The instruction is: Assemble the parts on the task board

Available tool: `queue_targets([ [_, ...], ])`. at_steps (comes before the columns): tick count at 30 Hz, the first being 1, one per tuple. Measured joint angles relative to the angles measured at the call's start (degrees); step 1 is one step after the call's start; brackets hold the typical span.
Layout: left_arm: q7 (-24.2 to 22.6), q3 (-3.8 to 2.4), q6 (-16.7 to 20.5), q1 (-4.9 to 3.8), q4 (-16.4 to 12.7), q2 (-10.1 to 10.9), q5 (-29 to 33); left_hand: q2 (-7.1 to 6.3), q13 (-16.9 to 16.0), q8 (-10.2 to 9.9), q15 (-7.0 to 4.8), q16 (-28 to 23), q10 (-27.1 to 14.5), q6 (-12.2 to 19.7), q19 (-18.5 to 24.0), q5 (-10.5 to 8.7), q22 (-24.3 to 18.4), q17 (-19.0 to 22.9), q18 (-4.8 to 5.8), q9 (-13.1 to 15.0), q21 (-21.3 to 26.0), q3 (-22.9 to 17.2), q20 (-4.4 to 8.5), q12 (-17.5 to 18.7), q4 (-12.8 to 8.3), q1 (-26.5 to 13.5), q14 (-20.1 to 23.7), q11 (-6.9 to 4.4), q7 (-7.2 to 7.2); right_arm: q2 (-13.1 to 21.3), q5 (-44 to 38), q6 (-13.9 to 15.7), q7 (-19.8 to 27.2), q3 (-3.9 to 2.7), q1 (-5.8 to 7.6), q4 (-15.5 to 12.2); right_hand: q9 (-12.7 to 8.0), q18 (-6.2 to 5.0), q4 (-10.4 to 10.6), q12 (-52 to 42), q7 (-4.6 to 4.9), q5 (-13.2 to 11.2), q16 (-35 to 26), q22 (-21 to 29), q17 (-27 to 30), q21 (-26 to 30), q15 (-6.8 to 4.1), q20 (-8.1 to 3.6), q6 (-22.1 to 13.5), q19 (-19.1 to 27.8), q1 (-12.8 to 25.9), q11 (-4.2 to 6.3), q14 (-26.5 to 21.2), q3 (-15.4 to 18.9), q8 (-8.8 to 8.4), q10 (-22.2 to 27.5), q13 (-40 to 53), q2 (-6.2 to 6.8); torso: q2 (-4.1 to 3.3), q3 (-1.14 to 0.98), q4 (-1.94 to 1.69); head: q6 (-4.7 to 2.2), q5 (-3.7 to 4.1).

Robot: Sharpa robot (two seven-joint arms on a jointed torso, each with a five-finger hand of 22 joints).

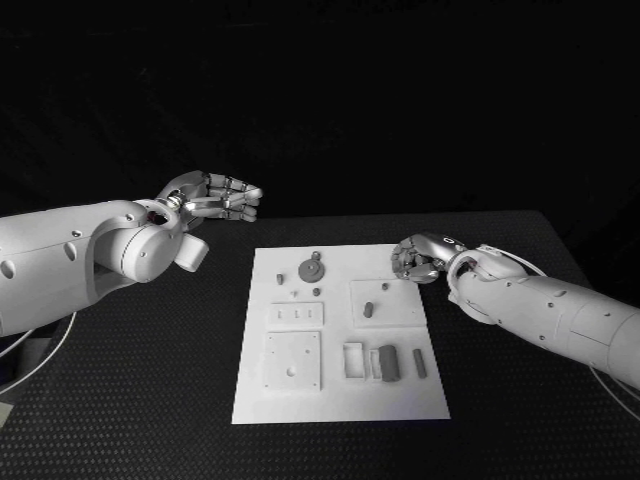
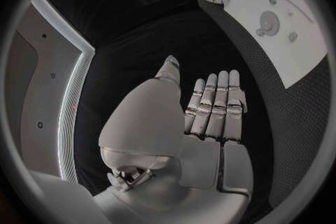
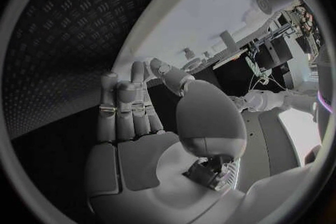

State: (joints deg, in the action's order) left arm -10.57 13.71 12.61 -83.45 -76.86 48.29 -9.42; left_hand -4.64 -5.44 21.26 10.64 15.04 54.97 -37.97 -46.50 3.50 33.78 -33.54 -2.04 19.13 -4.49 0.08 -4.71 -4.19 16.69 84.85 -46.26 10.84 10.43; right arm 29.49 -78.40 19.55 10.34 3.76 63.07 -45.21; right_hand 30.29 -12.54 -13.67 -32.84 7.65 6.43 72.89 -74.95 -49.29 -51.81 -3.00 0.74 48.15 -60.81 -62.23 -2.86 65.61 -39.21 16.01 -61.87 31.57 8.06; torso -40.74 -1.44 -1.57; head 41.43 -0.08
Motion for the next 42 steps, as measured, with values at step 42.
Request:
queue_targets([
  [42,0.14,-0.03,-0.07,-0.05,-0.56,0.8,-0.13,0.0,0.0,-0.24,0.0,0.0,0.0,0.0,0.0,0.0,-0.02,-0.03,0.0,-0.02,0.0,0.0,0.0,0.0,0.0,0.0,0.0,0.0,0.0,-0.41,-0.26,1.08,-0.48,-0.02,-0.12,0.59,1.23,-0.39,-0.73,-1.77,-0.79,0.0,0.22,0.02,0.17,0.0,-1.09,-0.52,3.39,-0.74,0.24,1.03,0.63,0.39,1.29,-1.62,-0.09,-2.63,-0.03,-0.12,0.0,0.45,0.0],
])
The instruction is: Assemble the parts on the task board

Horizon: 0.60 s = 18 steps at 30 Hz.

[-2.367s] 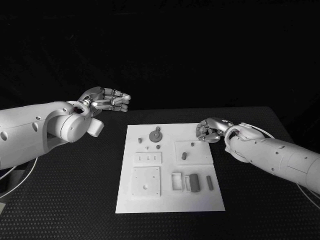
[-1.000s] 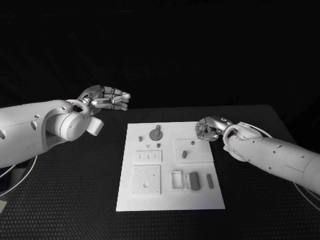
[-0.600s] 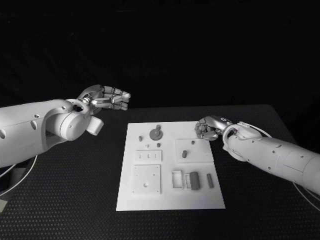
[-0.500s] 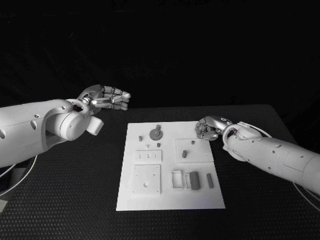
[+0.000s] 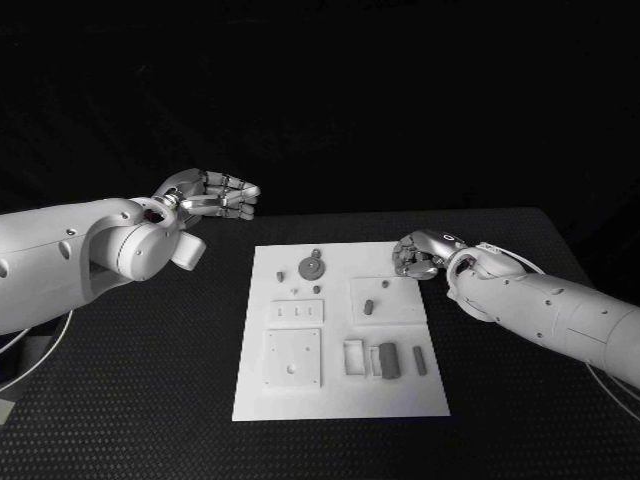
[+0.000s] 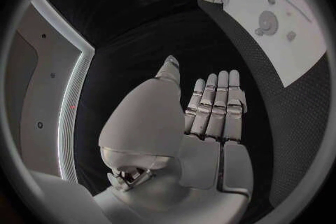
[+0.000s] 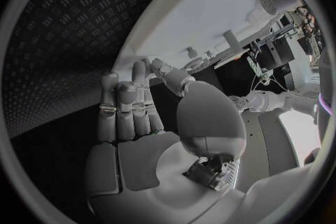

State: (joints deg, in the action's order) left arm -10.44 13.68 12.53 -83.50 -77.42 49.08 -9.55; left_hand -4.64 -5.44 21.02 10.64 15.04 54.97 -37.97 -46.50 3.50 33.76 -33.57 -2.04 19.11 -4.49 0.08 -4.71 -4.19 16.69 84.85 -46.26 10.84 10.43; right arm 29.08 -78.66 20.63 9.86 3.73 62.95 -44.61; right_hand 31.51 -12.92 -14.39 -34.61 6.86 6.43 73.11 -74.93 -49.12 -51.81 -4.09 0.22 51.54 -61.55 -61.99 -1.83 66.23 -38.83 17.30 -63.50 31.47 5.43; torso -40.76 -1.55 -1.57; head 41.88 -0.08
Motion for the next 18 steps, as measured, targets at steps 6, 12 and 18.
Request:
queue_targets([
  [6,0.03,-0.01,-0.01,-0.01,-0.04,0.07,-0.04,0.0,0.0,0.0,0.0,0.0,0.0,0.0,0.0,0.0,0.0,0.0,0.0,0.0,0.0,0.0,0.0,0.0,0.0,0.0,0.0,0.0,0.0,0.08,-0.04,0.05,-0.02,0.0,0.01,-0.01,0.02,-0.01,-0.88,-2.11,0.15,0.0,0.0,0.01,0.01,0.0,-0.05,0.0,0.16,0.0,0.16,0.21,0.09,0.88,0.0,-0.85,1.17,0.15,0.0,-0.03,0.0,0.07,0.04],
  [12,0.05,-0.01,-0.02,-0.03,-0.11,0.1,-0.07,0.0,0.0,0.0,0.0,0.0,0.0,0.0,0.0,0.0,-0.05,0.01,0.0,0.0,0.0,0.0,0.0,0.0,0.0,0.0,0.0,0.0,0.0,0.18,-0.07,0.11,-0.04,0.0,0.0,-0.01,0.36,-0.03,-1.26,-9.16,0.25,0.0,0.66,0.01,-0.27,0.0,-0.51,-0.1,0.42,-0.49,0.25,0.44,0.3,1.26,-0.8,0.81,7.81,0.25,-0.01,-0.03,-0.01,0.13,0.1],
  [18,0.07,-0.01,-0.03,-0.04,-0.12,0.12,-0.09,0.0,0.0,0.0,0.0,0.0,0.0,0.0,0.0,0.0,-0.04,-0.04,0.0,0.0,0.0,0.0,0.0,0.0,0.0,0.0,0.0,0.0,0.0,0.18,-0.1,0.09,-0.15,0.01,-0.03,0.0,-0.19,-0.05,-1.42,-9.98,1.44,0.0,0.78,0.01,-0.28,0.13,-0.38,-0.1,-0.84,-0.48,0.44,-0.23,-0.32,1.42,-2.42,2.3,9.06,1.39,-0.02,-0.03,-0.04,0.17,0.15],
])
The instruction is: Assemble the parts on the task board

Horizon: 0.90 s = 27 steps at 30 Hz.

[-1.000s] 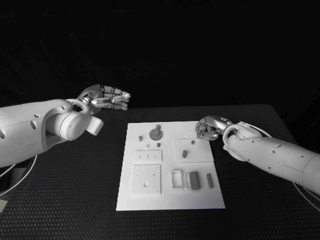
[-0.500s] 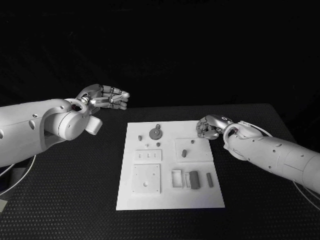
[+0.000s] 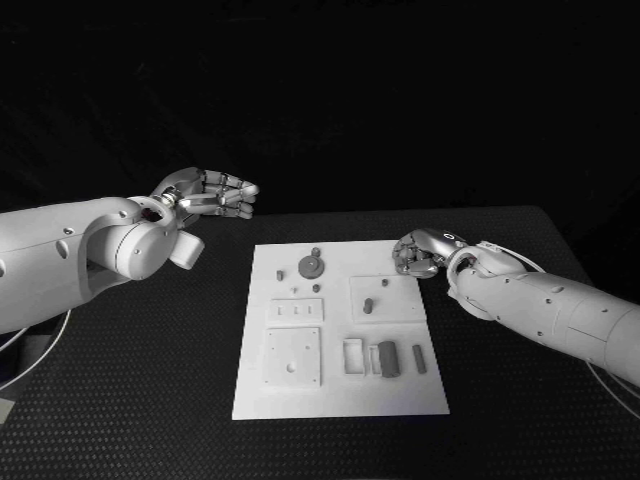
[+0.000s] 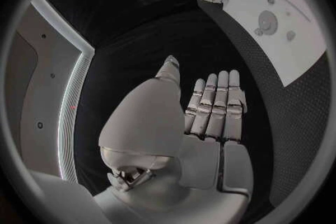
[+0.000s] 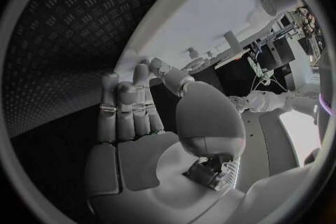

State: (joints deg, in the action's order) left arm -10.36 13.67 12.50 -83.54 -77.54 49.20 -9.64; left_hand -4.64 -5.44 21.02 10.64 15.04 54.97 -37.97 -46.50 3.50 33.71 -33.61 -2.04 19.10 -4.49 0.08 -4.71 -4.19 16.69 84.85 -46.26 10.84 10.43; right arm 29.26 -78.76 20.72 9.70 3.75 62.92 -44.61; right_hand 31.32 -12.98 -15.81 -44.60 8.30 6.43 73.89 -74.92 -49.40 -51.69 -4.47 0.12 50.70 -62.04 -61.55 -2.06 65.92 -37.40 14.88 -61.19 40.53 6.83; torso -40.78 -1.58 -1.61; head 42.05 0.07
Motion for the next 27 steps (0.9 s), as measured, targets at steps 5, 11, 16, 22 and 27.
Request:
queue_targets([
  [5,0.01,0.0,-0.02,-0.01,0.15,-0.14,-0.07,0.0,0.0,0.0,0.0,0.0,0.0,0.0,0.0,0.0,0.0,0.0,0.0,0.0,0.0,0.0,0.0,0.0,0.0,0.0,0.0,0.0,0.0,-0.01,-0.02,-0.01,-0.15,0.0,0.0,0.0,-0.31,0.0,0.0,-0.39,-0.09,0.0,0.11,0.0,-0.06,0.1,0.24,0.01,-1.17,0.02,-0.07,-0.39,0.03,0.0,-0.74,0.59,0.37,0.2,0.0,0.01,0.0,0.07,0.02],
  [11,0.01,0.0,-0.07,0.0,0.65,-0.58,-0.16,0.0,0.0,0.0,0.0,0.0,0.0,0.0,0.0,0.0,0.01,0.01,0.0,0.0,0.0,0.0,0.0,0.0,0.0,0.0,0.0,0.0,0.0,0.28,-0.05,0.0,-0.23,0.0,-0.01,-0.05,-0.31,0.0,0.0,-0.39,-0.02,0.0,0.11,0.0,-0.05,0.11,0.31,0.02,-1.26,0.02,-0.07,-0.38,-0.03,0.0,-0.74,0.6,0.44,0.2,-0.04,0.06,0.06,0.1,0.21],
  [16,0.01,0.03,-0.11,0.03,0.88,-0.85,-0.2,0.0,0.0,0.0,0.0,0.0,0.0,0.0,0.0,0.0,0.01,0.01,0.0,0.0,0.0,0.0,0.0,0.0,0.0,0.0,0.0,0.0,0.0,0.45,-0.05,0.01,-0.26,0.0,-0.01,-0.1,-0.31,0.01,0.0,-0.39,-0.01,0.0,0.12,0.0,-0.05,0.11,0.33,0.03,-1.44,0.04,-0.07,-0.38,-0.04,0.0,-0.74,0.59,0.49,0.19,-0.09,0.08,0.1,0.17,0.36],
  [22,0.01,0.03,-0.18,0.03,0.99,-0.97,-0.23,0.0,0.0,0.0,0.0,0.0,0.0,0.0,0.0,0.0,0.02,0.01,0.0,0.0,0.0,0.0,0.0,0.0,0.0,0.0,0.0,0.0,0.0,0.5,-0.07,0.03,-0.27,0.0,-0.02,-0.11,-0.25,0.01,0.17,-0.67,0.08,0.0,0.12,0.0,-0.11,0.11,0.41,0.11,-1.53,0.11,-0.07,-0.38,-0.11,0.17,-0.74,0.59,0.69,0.19,-0.09,0.04,0.07,0.41,0.42],
  [27,0.01,0.03,-0.21,0.02,1.02,-0.93,-0.24,0.0,0.0,0.0,0.0,0.0,0.0,0.0,0.0,0.0,0.02,0.0,0.0,0.0,0.0,0.0,0.0,0.0,0.0,0.0,0.0,0.0,0.0,0.54,-0.07,0.02,-0.27,0.0,-0.02,-0.14,0.01,0.0,0.33,-0.67,-0.03,0.0,0.17,0.01,-0.1,0.11,0.43,0.11,-1.37,0.12,-0.07,-0.28,-0.12,0.01,-0.4,0.69,0.79,0.19,-0.02,0.03,-0.02,0.54,0.45],
])
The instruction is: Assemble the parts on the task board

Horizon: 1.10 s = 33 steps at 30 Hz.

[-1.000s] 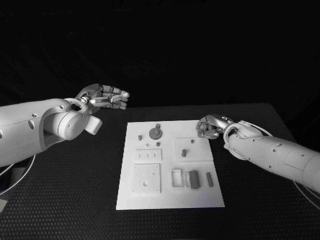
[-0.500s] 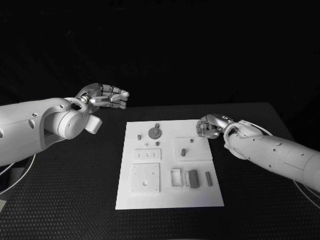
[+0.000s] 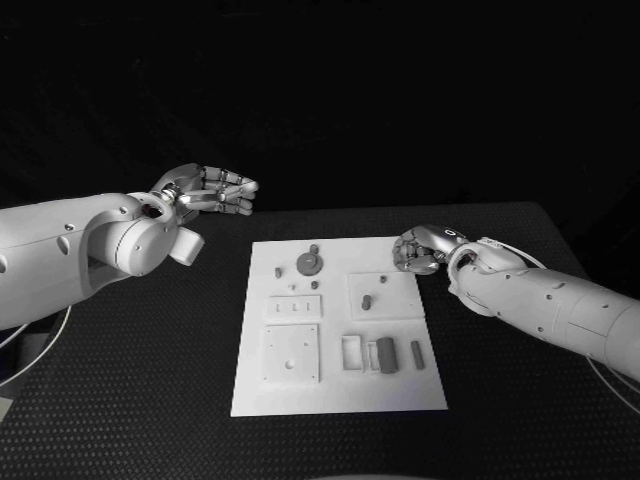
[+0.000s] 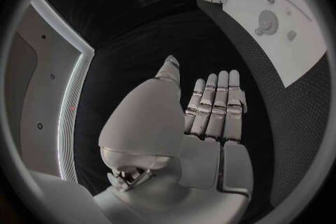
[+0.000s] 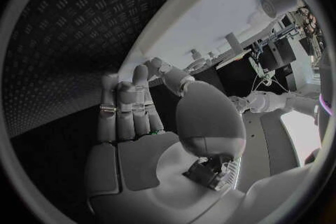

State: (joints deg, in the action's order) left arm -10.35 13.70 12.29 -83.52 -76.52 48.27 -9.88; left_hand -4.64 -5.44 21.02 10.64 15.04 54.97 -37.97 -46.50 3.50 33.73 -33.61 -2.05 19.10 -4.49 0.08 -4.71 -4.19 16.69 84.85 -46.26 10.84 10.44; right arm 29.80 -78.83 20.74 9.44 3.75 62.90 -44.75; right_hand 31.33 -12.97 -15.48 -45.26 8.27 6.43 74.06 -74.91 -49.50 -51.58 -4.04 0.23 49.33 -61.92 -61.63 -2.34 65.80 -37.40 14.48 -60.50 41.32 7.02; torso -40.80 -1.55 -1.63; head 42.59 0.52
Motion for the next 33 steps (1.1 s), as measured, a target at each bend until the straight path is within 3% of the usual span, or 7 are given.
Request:
queue_targets([
  [16,-0.01,0.0,-0.08,0.0,0.01,-0.03,-0.03,0.0,0.0,0.0,0.0,0.0,0.0,0.0,0.0,0.0,-0.05,-0.03,0.0,0.05,0.0,0.0,0.0,0.0,0.0,0.0,0.0,0.0,0.0,-0.05,0.06,0.01,0.15,0.0,0.0,-0.18,0.38,0.0,0.15,-0.61,-0.8,0.0,0.37,0.0,-0.2,-0.12,0.03,0.02,1.19,0.01,-0.04,0.45,0.18,0.16,0.62,-0.24,0.26,-0.42,0.04,-0.07,0.02,0.11,-0.06],
  [22,-0.01,0.0,-0.11,0.0,0.0,-0.03,-0.03,0.0,0.0,0.0,0.0,0.0,0.0,0.0,0.0,0.0,-0.04,-0.02,0.0,0.04,0.0,0.0,0.0,0.0,0.0,0.0,0.0,0.0,0.0,-0.04,0.05,0.07,0.15,0.0,0.0,-0.18,0.93,-0.36,0.15,-1.55,-2.1,0.0,0.68,0.01,-0.39,-0.69,-0.78,-0.16,3.0,-0.18,-0.36,1.29,0.5,0.16,1.76,-1.1,0.98,-1.61,0.04,-0.07,0.01,0.12,-0.04],
  [33,0.01,0.0,-0.15,0.0,0.01,-0.05,-0.04,0.0,0.0,0.0,-0.01,-0.22,0.0,0.0,0.0,0.0,-0.04,-0.08,0.0,0.06,0.0,0.0,0.0,0.0,0.0,0.0,-0.02,0.0,0.0,-0.03,-0.78,0.76,0.06,-0.02,0.03,-0.03,1.6,-0.39,-0.19,-3.58,-3.02,-0.01,1.37,0.01,-0.67,-1.35,-1.43,-0.55,4.22,-0.56,-1.14,1.97,1.15,-0.16,2.4,-1.78,2.8,-2.36,0.04,-0.07,0.01,0.15,-0.04],
])
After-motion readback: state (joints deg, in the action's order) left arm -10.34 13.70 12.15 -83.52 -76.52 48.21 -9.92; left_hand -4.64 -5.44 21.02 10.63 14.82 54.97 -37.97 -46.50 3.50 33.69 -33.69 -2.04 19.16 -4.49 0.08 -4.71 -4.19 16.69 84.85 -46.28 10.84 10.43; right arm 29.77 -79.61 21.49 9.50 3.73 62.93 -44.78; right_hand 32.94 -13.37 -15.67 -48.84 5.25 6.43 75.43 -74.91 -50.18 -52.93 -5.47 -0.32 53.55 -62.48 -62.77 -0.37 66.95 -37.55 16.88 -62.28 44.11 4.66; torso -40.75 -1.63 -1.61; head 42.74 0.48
